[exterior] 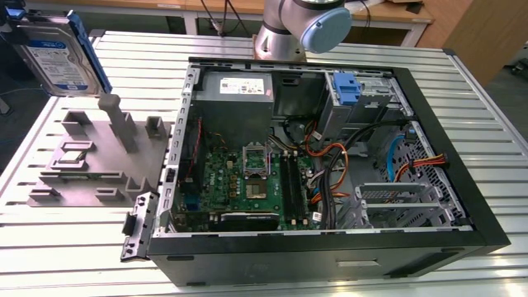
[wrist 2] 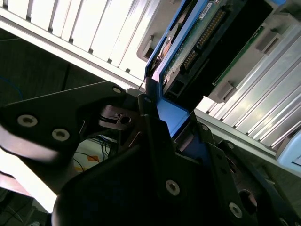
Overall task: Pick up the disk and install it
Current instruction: 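Pick up the disk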
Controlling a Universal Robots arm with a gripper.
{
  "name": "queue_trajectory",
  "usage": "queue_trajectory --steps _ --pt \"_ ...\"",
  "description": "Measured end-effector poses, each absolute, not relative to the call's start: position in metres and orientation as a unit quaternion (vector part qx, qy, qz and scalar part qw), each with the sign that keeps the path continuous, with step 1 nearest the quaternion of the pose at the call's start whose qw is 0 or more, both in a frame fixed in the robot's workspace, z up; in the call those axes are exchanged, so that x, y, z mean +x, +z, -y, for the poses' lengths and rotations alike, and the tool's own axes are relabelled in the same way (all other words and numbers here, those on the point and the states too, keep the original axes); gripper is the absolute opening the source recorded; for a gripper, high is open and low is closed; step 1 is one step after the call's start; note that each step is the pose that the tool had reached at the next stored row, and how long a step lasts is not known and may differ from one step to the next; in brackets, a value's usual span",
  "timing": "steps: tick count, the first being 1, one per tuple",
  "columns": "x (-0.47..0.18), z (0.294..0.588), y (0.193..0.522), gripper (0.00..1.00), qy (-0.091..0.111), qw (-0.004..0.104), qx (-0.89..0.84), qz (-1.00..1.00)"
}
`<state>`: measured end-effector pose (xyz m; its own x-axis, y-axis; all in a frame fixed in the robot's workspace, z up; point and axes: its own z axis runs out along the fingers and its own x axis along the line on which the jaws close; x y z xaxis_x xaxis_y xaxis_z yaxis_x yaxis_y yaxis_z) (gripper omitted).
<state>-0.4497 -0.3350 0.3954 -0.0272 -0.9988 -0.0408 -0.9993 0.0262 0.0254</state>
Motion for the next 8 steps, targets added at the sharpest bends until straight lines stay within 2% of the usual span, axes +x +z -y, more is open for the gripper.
queue_trajectory --steps 8 --pt "-0.4497 0.335 0.3993 0.37 0.023 0.006 -0.697 -0.716"
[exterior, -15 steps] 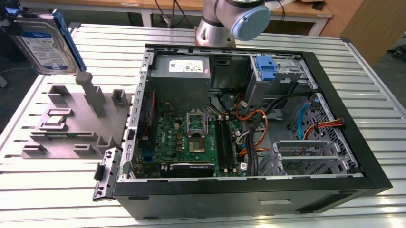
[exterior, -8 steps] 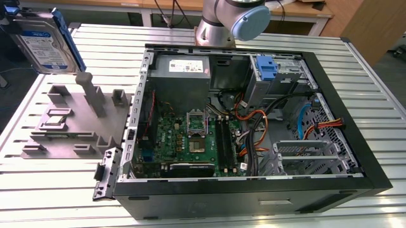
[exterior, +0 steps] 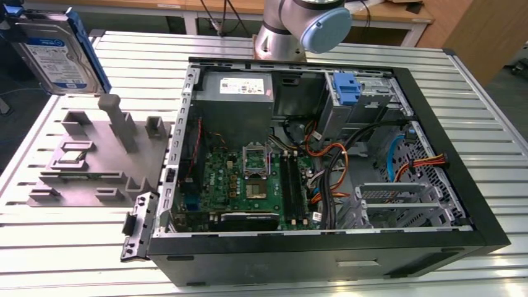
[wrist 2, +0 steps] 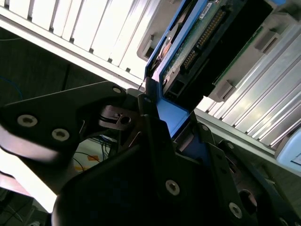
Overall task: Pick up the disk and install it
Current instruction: 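Pick up the disk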
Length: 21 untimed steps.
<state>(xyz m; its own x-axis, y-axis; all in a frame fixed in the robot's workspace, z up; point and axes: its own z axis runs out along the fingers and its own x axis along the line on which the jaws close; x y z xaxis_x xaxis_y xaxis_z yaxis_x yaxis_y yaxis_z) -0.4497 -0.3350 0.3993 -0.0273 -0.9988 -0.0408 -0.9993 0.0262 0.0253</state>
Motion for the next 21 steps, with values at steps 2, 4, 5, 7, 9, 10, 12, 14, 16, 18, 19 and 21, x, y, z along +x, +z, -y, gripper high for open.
queue_trajectory --steps 2,4,5,7,9,10,12,14,16,18,19,21 --pt "-0.45 0.335 0.4 0.37 0.023 0.006 -0.697 -0.716" --pt "-0.45 0.335 0.401 0.37 0.023 0.006 -0.697 -0.716" --pt "-0.45 0.335 0.401 0.37 0.023 0.006 -0.697 -0.716" --pt "-0.45 0.335 0.401 0.37 0.023 0.006 -0.697 -0.716" --pt "-0.45 0.335 0.402 0.37 0.023 0.006 -0.697 -0.716" --pt "-0.45 0.335 0.403 0.37 0.023 0.006 -0.697 -0.716" --pt "-0.45 0.335 0.405 0.37 0.023 0.006 -0.697 -0.716" --pt "-0.45 0.335 0.407 0.37 0.023 0.006 -0.697 -0.716" --pt "-0.45 0.335 0.409 0.37 0.023 0.006 -0.697 -0.716" --pt "-0.45 0.335 0.413 0.37 0.023 0.006 -0.697 -0.716" --pt "-0.45 0.335 0.415 0.37 0.023 0.006 -0.697 -0.716" --pt "-0.45 0.335 0.417 0.37 0.023 0.006 -0.697 -0.716"
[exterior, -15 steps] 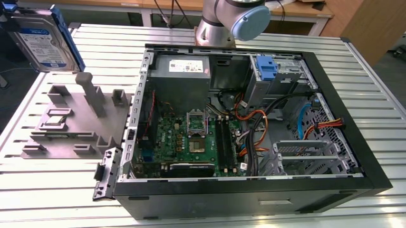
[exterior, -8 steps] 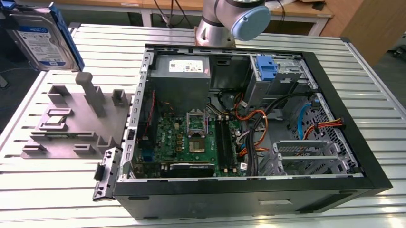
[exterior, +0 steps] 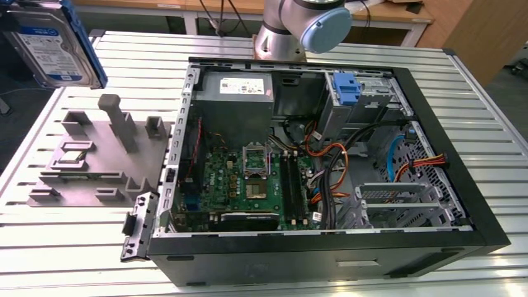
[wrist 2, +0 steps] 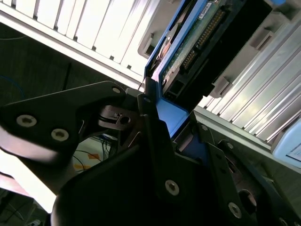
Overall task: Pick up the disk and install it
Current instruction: 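Pick up the disk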
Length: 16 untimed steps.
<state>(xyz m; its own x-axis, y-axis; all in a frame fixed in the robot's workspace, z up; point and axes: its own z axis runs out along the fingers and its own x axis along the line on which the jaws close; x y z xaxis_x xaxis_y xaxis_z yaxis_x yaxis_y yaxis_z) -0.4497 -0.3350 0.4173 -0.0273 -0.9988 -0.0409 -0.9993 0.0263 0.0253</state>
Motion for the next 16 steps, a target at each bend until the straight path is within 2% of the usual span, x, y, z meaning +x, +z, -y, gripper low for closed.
queue_trajectory --steps 16 --pt "-0.45 0.335 0.436 0.37 0.023 0.006 -0.697 -0.716"
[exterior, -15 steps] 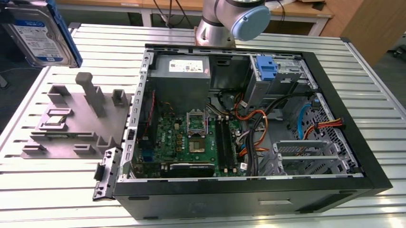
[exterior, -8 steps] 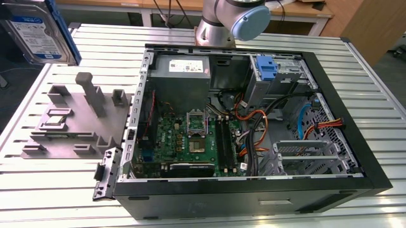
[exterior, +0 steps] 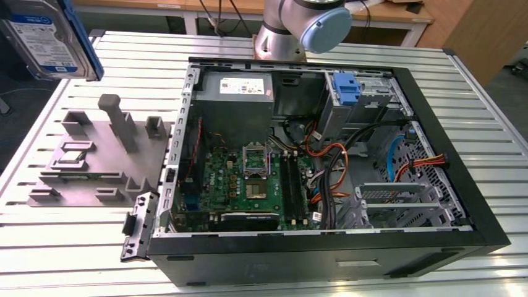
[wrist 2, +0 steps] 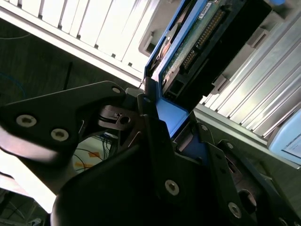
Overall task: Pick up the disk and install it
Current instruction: 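Pick up the disk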
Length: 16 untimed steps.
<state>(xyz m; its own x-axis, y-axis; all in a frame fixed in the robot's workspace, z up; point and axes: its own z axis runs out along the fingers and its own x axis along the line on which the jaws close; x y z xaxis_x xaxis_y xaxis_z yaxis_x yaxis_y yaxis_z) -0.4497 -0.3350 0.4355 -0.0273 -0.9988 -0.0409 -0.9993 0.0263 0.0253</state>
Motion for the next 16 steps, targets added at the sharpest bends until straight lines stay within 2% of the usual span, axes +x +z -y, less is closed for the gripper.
queue_trajectory --steps 16 --pt "-0.45 0.335 0.452 0.37 0.023 0.006 -0.697 -0.716"
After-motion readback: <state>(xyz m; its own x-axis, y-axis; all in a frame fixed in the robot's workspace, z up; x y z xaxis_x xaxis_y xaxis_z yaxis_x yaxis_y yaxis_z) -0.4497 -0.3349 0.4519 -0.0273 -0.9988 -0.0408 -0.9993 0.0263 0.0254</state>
